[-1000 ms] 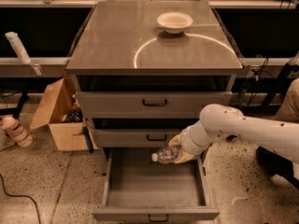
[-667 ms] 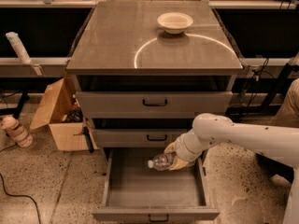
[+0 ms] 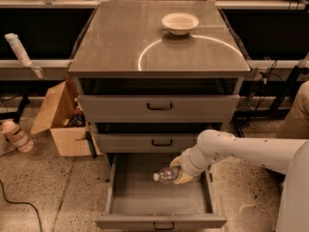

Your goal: Place water bottle into bottom drawer

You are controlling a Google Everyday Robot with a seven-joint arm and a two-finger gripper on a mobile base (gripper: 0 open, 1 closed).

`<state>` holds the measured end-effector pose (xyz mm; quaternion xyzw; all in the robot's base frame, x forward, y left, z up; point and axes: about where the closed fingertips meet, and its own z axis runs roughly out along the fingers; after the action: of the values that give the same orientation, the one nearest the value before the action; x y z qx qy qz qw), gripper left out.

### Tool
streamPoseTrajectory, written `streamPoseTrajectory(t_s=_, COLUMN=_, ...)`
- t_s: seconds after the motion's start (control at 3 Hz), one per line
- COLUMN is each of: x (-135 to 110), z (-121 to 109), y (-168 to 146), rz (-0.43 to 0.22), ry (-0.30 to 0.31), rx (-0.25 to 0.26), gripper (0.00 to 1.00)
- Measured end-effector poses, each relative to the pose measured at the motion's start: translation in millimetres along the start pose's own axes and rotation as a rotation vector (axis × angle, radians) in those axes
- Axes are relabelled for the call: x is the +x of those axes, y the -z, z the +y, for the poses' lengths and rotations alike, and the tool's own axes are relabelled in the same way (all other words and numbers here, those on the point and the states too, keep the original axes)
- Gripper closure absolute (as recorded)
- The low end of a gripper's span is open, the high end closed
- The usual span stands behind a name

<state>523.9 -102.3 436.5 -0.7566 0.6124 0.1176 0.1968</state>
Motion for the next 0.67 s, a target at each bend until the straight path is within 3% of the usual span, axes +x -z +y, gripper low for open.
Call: streamPoseTrajectory(t_s=0.67, x=48.4, z=25.8, y=-83.5, rz=0.038, ry=-0.076, rx=0.016, gripper=1.0)
